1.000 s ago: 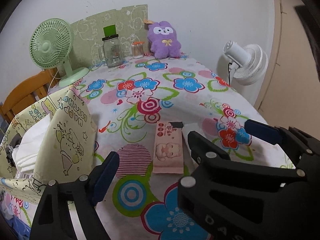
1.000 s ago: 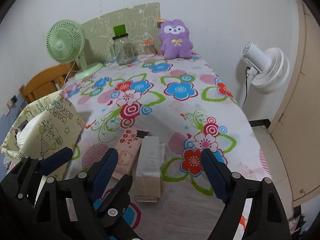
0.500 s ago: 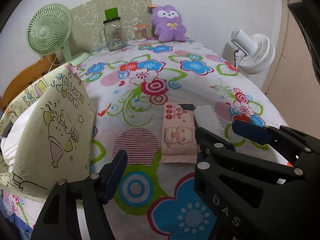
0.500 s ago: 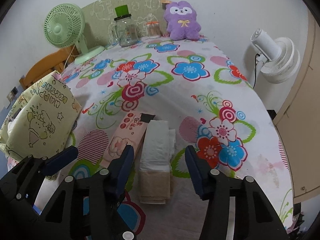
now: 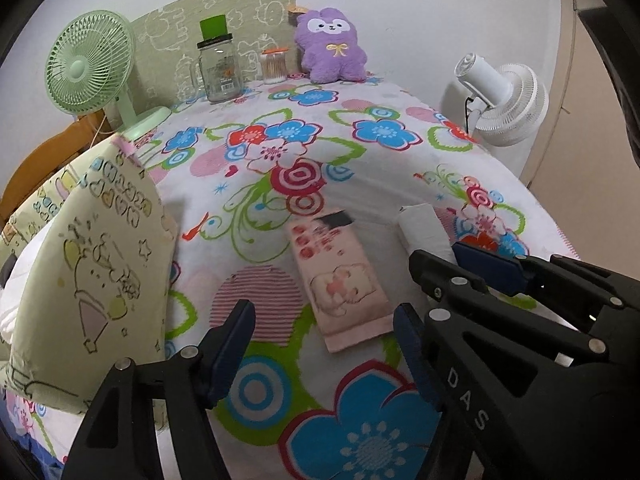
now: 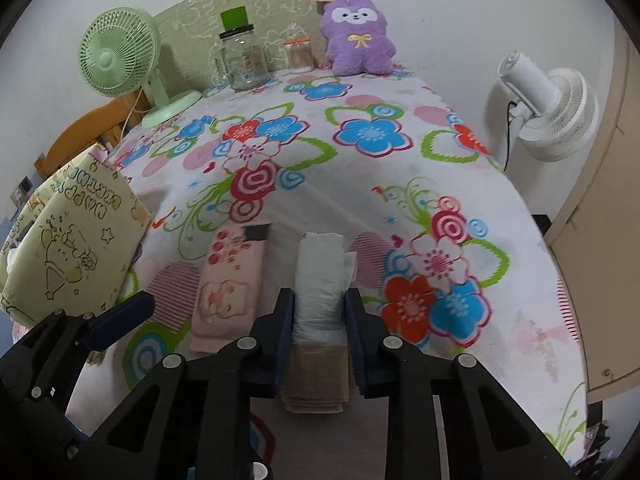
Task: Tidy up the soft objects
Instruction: 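Grasp the white tissue pack with the right tool while the left tool grasps the pink wipes pack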
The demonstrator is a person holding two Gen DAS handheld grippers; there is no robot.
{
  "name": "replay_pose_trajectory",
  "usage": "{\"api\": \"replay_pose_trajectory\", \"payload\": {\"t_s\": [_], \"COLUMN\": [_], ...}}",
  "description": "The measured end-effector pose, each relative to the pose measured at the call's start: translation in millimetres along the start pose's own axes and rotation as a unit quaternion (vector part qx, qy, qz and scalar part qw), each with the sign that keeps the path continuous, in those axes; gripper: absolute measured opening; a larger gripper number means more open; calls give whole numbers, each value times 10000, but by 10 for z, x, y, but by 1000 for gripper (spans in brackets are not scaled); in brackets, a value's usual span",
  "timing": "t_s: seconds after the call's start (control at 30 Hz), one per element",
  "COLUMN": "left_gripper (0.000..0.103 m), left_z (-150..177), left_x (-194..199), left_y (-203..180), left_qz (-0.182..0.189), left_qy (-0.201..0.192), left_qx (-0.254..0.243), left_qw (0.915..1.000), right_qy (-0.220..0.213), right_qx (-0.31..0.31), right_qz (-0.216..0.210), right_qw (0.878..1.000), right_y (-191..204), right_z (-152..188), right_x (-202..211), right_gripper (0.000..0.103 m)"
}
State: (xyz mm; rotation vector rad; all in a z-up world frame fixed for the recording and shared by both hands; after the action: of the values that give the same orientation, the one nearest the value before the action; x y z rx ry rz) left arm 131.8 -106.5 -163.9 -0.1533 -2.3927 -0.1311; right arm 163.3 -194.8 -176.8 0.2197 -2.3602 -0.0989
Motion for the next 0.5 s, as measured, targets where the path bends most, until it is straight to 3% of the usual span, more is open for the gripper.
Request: {"api": "replay_pose_trajectory", "payload": {"t_s": [0.27,0.5], "left_gripper": [74,74], "left_z": [-115,-174], "left_x": [-62,-192], "left_y": [-104,-81], "left_qz": [122,7], "left_qy": [-76,-61], "left_qx": [98,318], "left_qw": [9998,9995], "right_qy": [-139,-198], "right_qx": [-104,-128], "right_qz": [102,149], "right_qw": [9998,9996], "right_y": [-158,-249], "right_z": [-100,-169], "right_x": [28,-5], "right_gripper": [28,28]}}
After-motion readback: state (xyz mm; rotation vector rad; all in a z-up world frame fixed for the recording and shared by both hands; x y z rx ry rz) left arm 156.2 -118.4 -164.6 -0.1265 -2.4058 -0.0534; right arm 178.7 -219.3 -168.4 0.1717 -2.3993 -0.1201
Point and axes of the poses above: each gripper's, at about its wrist camera, not at the fingertips, and x roughly against the way its jaws point, y to its left, z to its underside, the point moved 3 cm from there along -x, roughly the way its jaws point, and after that the axes turned 8 degrees about -y, right-handed, at the moved point
